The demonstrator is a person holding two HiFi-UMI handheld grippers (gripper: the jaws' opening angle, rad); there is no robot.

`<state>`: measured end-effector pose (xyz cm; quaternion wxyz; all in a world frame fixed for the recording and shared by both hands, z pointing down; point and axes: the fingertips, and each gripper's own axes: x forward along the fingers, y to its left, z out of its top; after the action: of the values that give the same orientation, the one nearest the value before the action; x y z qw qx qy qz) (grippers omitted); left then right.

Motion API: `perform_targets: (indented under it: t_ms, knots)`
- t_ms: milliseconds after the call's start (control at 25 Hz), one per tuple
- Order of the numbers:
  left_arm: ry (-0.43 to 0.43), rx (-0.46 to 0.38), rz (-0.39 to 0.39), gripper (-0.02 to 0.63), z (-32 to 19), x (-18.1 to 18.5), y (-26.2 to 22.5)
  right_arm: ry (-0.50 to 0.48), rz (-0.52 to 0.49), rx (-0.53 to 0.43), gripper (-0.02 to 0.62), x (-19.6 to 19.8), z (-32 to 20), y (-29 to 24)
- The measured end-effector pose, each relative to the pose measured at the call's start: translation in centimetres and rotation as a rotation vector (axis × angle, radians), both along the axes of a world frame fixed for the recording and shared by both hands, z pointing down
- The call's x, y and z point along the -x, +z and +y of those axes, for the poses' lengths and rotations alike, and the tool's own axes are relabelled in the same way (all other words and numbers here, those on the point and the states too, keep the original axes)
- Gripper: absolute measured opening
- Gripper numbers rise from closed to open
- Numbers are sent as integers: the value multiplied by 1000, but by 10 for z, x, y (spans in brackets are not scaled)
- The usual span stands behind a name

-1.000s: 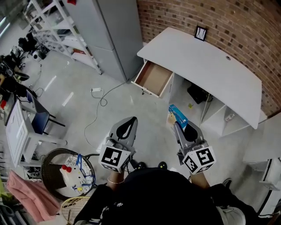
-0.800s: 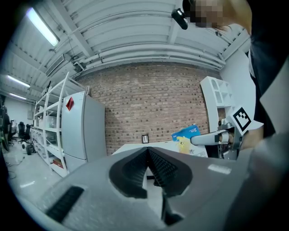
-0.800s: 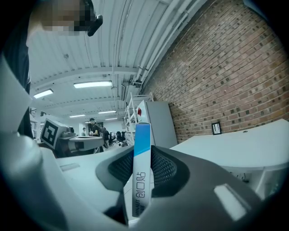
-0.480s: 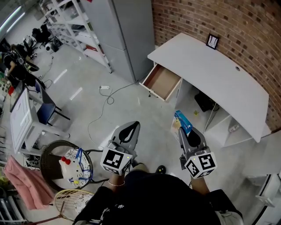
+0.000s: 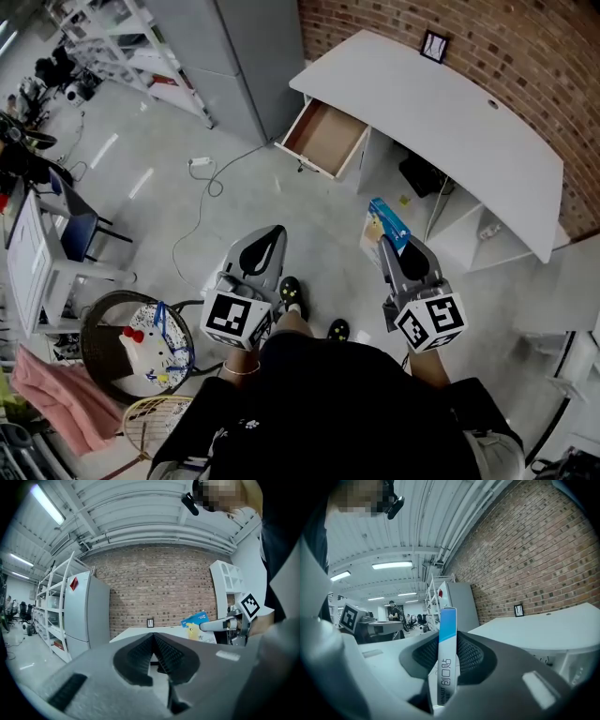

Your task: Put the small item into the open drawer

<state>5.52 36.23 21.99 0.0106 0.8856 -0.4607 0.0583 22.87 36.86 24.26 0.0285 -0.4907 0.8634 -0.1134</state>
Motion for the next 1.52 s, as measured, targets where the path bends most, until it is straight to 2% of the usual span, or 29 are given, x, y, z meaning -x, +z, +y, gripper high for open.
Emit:
perform_targets:
  t_ms: [200,520,1000,1520]
  knots:
    - [78,-14,9,-9,-30,-4,-1,71,9,6,94,-2,-16,0]
    - [155,-8,19,-9,-86,6,-4,139,23,21,95,14,-57,-5]
    - [149,0,31,-9,-156,58,2,146,49,32,95,64,-124,-3]
    - [194,9,24,-9,-202,94,12,207,73,58,95,95,-160,1]
